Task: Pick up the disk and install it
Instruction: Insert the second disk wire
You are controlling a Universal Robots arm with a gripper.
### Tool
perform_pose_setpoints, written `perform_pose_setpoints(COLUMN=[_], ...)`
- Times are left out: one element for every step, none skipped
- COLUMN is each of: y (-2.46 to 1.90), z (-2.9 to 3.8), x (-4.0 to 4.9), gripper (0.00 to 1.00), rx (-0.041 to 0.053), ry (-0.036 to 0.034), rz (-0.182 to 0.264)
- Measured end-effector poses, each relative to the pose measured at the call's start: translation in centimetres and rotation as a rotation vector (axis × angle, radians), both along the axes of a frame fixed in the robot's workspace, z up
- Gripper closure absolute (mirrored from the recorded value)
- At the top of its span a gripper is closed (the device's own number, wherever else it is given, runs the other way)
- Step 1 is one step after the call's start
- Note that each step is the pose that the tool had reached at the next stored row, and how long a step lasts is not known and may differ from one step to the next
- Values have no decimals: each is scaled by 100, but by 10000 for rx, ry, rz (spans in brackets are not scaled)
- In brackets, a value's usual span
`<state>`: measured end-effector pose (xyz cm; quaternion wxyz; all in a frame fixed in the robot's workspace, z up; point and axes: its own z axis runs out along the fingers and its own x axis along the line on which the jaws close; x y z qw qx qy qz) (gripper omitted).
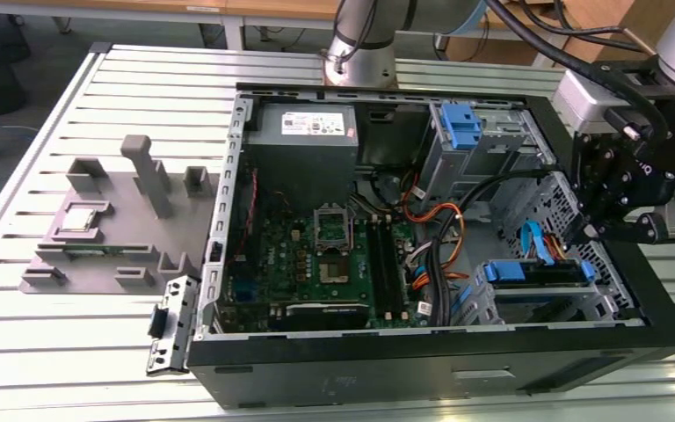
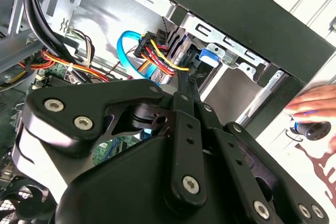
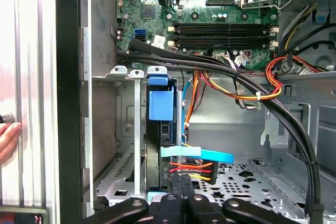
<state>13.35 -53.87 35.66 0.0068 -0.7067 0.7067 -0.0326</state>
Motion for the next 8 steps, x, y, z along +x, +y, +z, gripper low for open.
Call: perform_pose_setpoints(y=[0, 0, 0, 0, 0, -1, -1, -2], z=[0, 0, 0, 0, 0, 0, 0, 0], x=[0, 0, 0, 1, 5, 11, 17, 22], gripper=[90, 90, 90, 90, 90, 90, 90, 90], rx=[0, -1, -1, 0, -2, -1, 0, 0], ry=[0, 0, 0, 7, 73, 170, 267, 356], rz=[0, 0, 0, 1, 2, 1, -1, -3])
